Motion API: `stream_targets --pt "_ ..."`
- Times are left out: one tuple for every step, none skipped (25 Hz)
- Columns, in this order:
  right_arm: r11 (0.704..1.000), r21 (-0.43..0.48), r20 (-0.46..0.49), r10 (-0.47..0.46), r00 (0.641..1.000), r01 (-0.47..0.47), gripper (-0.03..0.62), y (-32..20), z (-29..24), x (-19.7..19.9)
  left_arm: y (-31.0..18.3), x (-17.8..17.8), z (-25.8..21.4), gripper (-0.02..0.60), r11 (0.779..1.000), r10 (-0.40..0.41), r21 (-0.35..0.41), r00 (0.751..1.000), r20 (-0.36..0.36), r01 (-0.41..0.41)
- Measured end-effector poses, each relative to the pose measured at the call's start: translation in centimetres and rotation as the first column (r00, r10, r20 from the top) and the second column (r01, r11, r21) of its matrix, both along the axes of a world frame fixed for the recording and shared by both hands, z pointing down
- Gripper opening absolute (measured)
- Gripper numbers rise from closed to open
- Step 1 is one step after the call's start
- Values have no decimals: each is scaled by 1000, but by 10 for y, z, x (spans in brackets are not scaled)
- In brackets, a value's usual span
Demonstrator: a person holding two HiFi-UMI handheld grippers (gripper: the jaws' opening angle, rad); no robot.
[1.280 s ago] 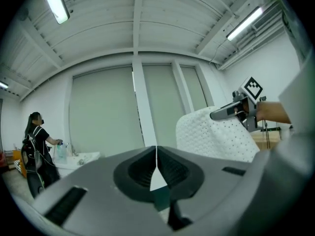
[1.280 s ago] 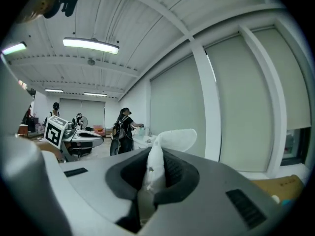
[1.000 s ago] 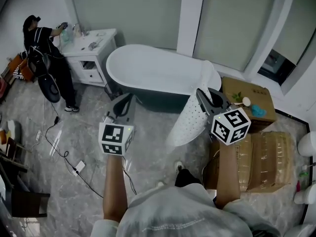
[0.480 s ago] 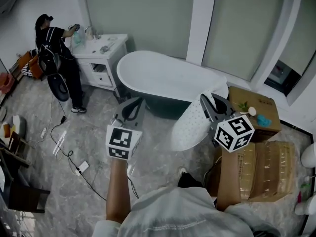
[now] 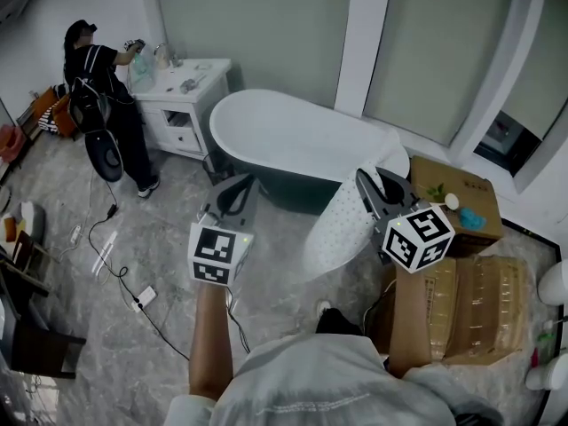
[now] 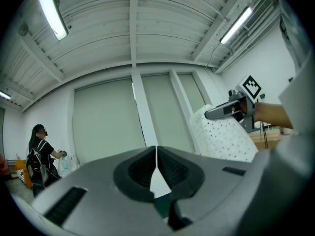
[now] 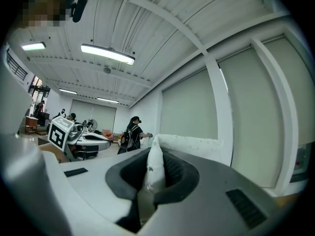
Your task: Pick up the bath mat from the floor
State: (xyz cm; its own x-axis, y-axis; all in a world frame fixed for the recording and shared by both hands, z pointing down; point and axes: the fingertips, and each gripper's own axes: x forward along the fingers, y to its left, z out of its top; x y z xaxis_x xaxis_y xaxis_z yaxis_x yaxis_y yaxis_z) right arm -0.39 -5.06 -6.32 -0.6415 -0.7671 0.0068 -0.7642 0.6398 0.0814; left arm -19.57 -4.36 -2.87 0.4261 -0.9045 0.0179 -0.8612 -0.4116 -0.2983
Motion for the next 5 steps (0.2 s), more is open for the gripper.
stream_targets --pt "1000 -1 0 0 1000 0 37 1 1 -1 1 -2 0 21 1000 -2 -2 1000 -1 2" --pt "1000 -3 -1 -1 1000 1 37 1 1 -3 1 -4 0 21 1000 -4 -3 1000 -1 4" --pt "1000 -4 -2 -2 1000 2 37 1 2 -4 2 -5 0 21 1000 -6 -4 1000 -1 6" --pt "1000 -6 -4 -3 1000 3 37 1 2 -6 2 -7 0 21 1000 -8 -6 1000 -1 8" --pt "1000 -7 -6 -4 1000 4 37 1 2 -8 2 -9 0 21 1000 -10 -7 1000 -1 10"
